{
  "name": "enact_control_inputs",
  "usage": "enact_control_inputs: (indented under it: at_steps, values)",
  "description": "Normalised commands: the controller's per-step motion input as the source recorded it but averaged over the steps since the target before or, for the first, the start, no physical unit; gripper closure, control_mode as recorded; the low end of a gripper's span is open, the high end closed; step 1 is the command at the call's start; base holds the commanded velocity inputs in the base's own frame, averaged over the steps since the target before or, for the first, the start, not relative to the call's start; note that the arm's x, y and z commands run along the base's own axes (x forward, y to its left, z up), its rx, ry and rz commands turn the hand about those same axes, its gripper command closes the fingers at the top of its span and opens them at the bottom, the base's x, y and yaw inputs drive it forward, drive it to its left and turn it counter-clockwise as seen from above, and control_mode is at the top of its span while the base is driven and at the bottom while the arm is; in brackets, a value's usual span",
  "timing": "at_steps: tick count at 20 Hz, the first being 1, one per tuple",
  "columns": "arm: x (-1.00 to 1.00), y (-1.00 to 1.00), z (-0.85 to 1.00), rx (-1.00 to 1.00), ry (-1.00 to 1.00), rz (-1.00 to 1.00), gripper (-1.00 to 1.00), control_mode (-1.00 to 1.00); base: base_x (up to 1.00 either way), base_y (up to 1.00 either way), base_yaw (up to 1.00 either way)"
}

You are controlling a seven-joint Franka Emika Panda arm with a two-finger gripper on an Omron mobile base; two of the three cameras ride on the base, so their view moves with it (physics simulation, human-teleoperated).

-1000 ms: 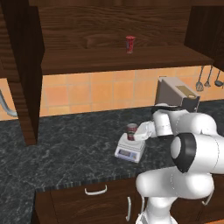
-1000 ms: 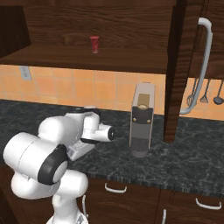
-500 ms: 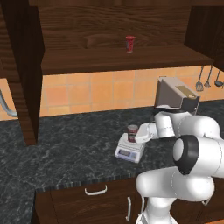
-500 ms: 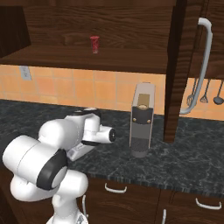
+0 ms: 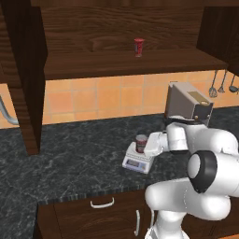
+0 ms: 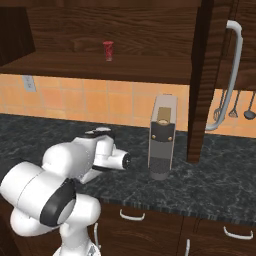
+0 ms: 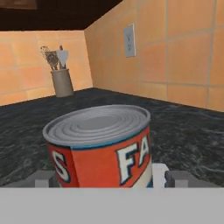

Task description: Pick the canned food and place it on the digital scale for weighing, and close the cabinet.

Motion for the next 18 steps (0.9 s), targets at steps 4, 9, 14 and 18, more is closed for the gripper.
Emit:
enact_control_inputs:
  at_steps: [4, 9, 14, 18]
  values:
    - [-0.11, -0.01, 0.18, 0.01, -0.17, 0.00, -1.00, -1.00, 0.00, 0.00, 0.00]
    - [-0.05, -0.01, 0.32, 0.00, -0.15, 0.00, -1.00, -1.00, 0.00, 0.00, 0.00]
    - [-0.42, -0.08, 0.56, 0.04, -0.25, 0.00, -1.00, -1.00, 0.00, 0.00, 0.00]
    - [-0.49, -0.20, 0.85, 0.08, -0.43, 0.00, -1.00, -1.00, 0.00, 0.00, 0.00]
